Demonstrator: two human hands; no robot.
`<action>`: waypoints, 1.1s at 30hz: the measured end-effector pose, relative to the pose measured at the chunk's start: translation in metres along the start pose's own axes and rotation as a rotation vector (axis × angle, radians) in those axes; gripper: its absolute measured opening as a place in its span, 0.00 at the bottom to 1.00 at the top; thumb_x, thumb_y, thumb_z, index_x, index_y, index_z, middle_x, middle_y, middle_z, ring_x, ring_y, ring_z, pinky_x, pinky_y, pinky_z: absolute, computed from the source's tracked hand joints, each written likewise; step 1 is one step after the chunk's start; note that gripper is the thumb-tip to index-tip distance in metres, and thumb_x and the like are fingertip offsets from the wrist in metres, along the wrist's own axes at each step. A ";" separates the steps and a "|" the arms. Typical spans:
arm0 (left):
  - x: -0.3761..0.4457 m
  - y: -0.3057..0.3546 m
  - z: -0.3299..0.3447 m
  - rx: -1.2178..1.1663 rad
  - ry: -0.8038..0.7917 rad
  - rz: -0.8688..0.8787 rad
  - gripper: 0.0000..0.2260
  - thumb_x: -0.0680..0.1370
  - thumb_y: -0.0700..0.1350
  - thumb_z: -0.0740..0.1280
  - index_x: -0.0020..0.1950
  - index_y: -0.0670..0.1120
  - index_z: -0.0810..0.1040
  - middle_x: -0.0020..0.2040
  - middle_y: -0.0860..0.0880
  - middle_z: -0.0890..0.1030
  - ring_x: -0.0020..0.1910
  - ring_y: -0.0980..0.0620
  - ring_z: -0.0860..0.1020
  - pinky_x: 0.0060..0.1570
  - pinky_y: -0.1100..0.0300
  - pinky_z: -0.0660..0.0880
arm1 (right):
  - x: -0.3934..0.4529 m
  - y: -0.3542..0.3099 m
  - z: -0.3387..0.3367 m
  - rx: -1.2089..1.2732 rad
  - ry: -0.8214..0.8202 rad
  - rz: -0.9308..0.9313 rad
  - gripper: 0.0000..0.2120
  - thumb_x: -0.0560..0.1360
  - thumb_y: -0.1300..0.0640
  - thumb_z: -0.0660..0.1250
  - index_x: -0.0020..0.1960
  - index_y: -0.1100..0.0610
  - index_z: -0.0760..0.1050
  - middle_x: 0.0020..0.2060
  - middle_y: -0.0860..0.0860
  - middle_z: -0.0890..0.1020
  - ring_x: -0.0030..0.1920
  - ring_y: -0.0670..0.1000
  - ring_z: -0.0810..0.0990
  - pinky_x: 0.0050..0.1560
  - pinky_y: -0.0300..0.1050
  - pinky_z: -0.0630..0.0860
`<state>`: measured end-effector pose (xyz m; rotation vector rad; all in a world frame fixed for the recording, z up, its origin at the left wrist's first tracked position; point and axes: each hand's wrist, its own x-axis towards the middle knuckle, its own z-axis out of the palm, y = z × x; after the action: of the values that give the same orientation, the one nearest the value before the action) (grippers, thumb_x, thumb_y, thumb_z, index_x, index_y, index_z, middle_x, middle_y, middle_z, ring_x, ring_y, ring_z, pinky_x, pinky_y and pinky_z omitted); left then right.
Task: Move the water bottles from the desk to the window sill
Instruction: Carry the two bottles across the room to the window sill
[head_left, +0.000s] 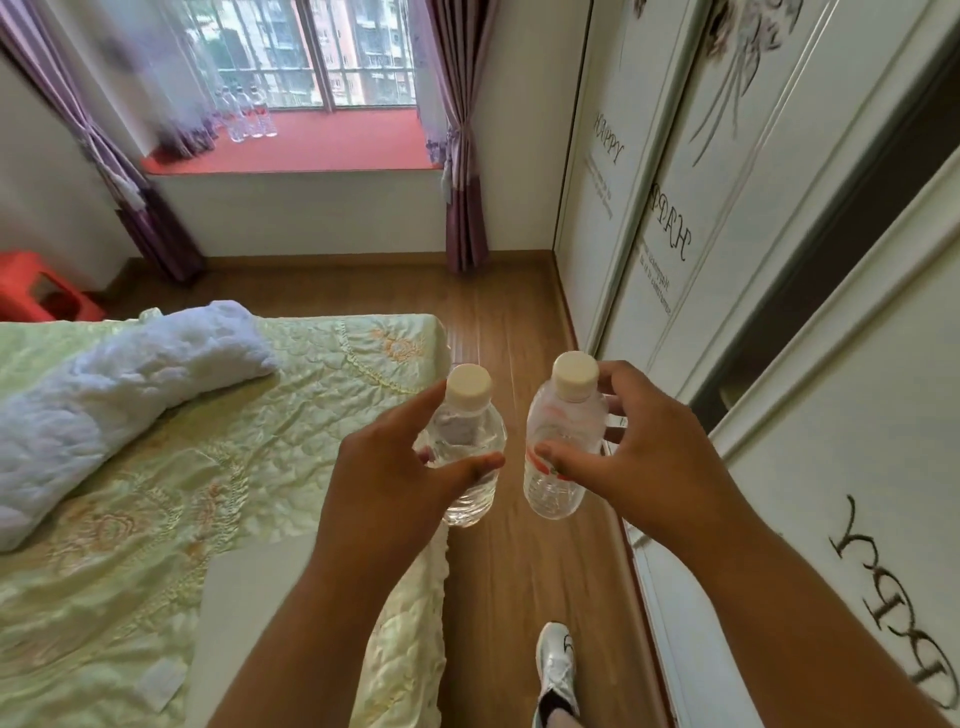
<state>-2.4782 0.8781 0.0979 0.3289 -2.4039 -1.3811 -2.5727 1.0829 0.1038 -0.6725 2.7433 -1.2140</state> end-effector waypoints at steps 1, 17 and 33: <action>0.011 0.001 0.003 0.006 0.009 -0.002 0.35 0.65 0.55 0.82 0.71 0.62 0.76 0.63 0.63 0.82 0.63 0.64 0.79 0.60 0.56 0.80 | 0.015 0.004 -0.002 0.004 -0.008 -0.011 0.36 0.66 0.40 0.79 0.68 0.42 0.68 0.56 0.36 0.74 0.55 0.42 0.76 0.48 0.26 0.67; 0.180 0.042 0.084 0.029 0.147 0.008 0.34 0.66 0.53 0.82 0.70 0.60 0.78 0.60 0.63 0.83 0.61 0.62 0.80 0.59 0.53 0.81 | 0.216 0.068 -0.070 0.043 -0.055 -0.148 0.35 0.66 0.38 0.79 0.68 0.41 0.67 0.56 0.36 0.73 0.55 0.44 0.77 0.46 0.28 0.66; 0.302 0.025 0.127 0.096 0.056 0.065 0.35 0.64 0.62 0.76 0.71 0.63 0.74 0.64 0.62 0.81 0.60 0.66 0.79 0.53 0.74 0.74 | 0.312 0.109 -0.081 0.013 -0.012 -0.087 0.36 0.66 0.38 0.79 0.69 0.42 0.67 0.57 0.37 0.76 0.54 0.43 0.78 0.50 0.30 0.70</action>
<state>-2.8059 0.8795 0.1155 0.3060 -2.4177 -1.2160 -2.9131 1.0738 0.1164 -0.8032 2.7204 -1.2385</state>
